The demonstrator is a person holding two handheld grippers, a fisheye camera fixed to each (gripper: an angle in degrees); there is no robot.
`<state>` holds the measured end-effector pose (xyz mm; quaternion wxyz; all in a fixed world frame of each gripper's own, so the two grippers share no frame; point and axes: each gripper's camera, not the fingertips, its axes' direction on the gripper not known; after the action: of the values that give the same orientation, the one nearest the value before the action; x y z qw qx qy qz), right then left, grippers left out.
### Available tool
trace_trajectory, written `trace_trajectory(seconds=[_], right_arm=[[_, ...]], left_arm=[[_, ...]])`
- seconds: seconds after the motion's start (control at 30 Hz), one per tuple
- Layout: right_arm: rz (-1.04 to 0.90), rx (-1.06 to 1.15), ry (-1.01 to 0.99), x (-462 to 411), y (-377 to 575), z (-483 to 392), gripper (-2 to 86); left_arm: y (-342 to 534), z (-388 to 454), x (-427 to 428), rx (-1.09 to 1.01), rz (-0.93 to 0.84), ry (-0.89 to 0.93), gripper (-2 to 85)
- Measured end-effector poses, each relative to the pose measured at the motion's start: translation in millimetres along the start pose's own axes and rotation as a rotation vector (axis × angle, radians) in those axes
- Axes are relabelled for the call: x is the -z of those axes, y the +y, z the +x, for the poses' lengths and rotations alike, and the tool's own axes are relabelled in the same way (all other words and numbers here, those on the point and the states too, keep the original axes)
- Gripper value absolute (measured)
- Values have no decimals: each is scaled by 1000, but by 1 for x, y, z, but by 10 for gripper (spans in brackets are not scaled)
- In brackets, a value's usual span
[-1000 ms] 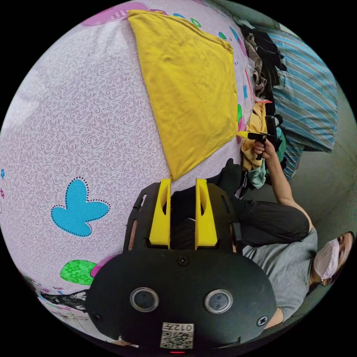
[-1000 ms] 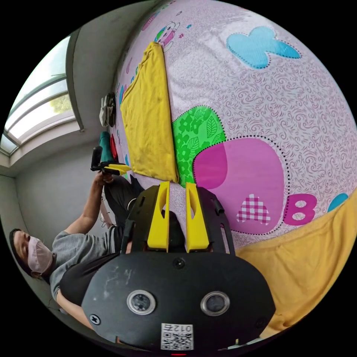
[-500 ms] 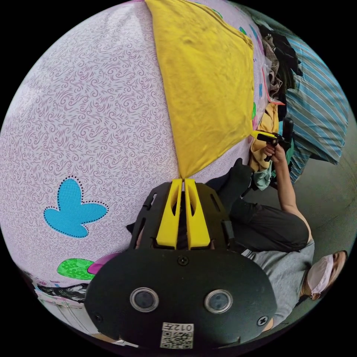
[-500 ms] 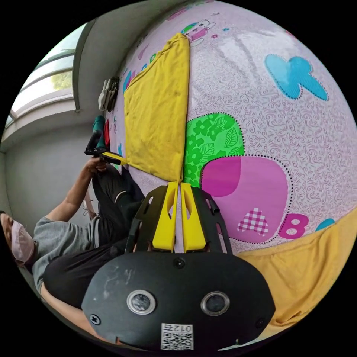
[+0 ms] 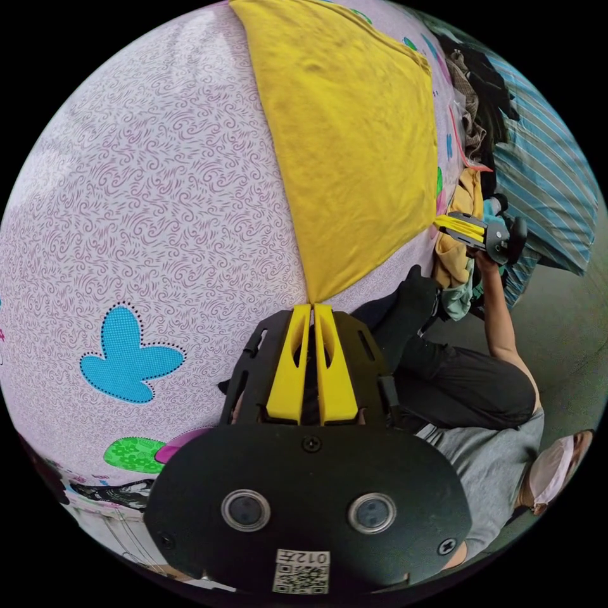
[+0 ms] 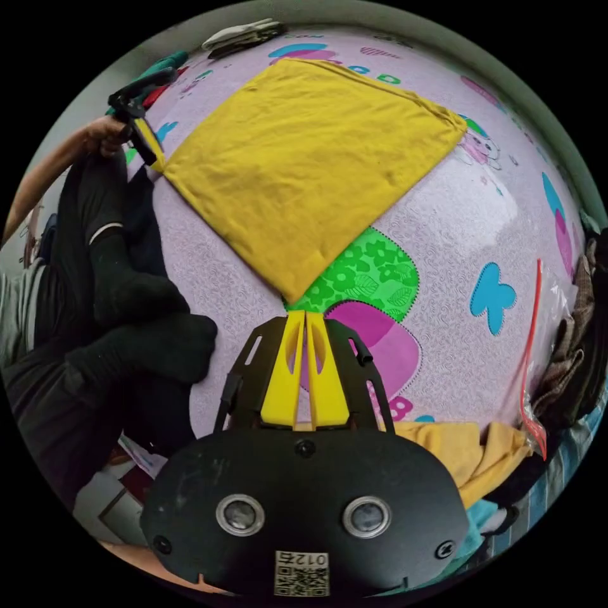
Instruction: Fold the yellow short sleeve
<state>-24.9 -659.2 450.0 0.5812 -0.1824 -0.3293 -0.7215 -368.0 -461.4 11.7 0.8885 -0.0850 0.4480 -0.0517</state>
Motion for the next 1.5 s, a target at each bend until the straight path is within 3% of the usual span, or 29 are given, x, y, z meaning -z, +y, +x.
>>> trace_trajectory(seconds=[0.2,0.47,0.53,1.0,1.27,1.37,1.5], right_arm=[[27,-130,-85,18,5,21,-2],[212,-487,-632,26,28,96,59],[227,-528,-688,23,31,105,75],[261,-573,-828,41,16,139,86],[222,-539,-797,59,-4,145,69],[154,-507,-737,68,-10,149,67],[217,-510,-623,99,-20,168,81]], left_arm=[[1,3,12,-8,-4,-6,11],[4,3,28,-10,-4,-3,10],[6,3,33,-12,-5,0,12],[23,-12,65,1,81,156,87],[26,-11,65,-27,22,110,60],[33,-17,81,-30,59,108,53],[39,-40,129,-4,269,88,60]])
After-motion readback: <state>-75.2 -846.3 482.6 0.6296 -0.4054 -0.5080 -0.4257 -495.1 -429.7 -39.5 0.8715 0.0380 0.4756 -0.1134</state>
